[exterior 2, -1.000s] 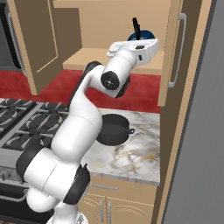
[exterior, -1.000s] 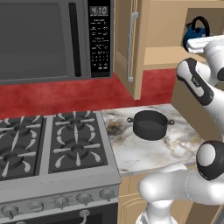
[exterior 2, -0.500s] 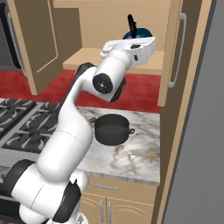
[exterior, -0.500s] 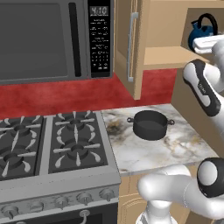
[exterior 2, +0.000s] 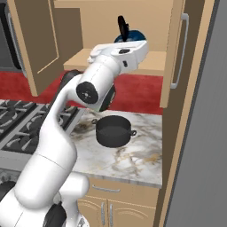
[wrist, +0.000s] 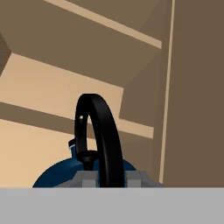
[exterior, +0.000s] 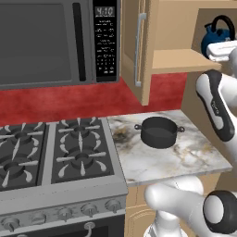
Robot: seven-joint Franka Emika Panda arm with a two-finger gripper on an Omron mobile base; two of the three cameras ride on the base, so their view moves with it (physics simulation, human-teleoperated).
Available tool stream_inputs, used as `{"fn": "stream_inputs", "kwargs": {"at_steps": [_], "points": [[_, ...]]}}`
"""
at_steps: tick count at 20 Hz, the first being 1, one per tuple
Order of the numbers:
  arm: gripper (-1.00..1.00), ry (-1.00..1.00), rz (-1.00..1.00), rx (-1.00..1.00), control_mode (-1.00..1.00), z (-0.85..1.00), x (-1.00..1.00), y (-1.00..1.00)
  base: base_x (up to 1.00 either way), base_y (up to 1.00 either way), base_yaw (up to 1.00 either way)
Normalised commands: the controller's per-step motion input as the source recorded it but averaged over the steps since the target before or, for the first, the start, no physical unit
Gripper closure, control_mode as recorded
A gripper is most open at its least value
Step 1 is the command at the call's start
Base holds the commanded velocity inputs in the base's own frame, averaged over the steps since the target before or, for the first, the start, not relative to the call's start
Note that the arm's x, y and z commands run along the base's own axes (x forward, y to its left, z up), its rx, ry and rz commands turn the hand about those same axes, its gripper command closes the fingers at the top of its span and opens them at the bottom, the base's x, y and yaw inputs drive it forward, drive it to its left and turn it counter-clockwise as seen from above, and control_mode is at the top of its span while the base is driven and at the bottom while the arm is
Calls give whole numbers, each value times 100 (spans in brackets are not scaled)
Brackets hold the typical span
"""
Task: Pick the kettle from the cabinet and place it on a stove burner. Then pick the pot from the counter and place it on another stove burner. Finally, turn both burners on.
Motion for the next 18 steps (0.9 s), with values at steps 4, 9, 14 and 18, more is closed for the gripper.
{"fn": "stream_inputs", "kwargs": {"at_steps": [4,9,14,18], "points": [[100,1,0,0,-100,0,-48,28,0,0,0],[100,6,0,0,-100,0,-46,24,0,0,0],[100,11,2,-1,-100,0,-33,21,0,0,0],[100,13,3,0,-100,0,-28,20,0,0,0]]}}
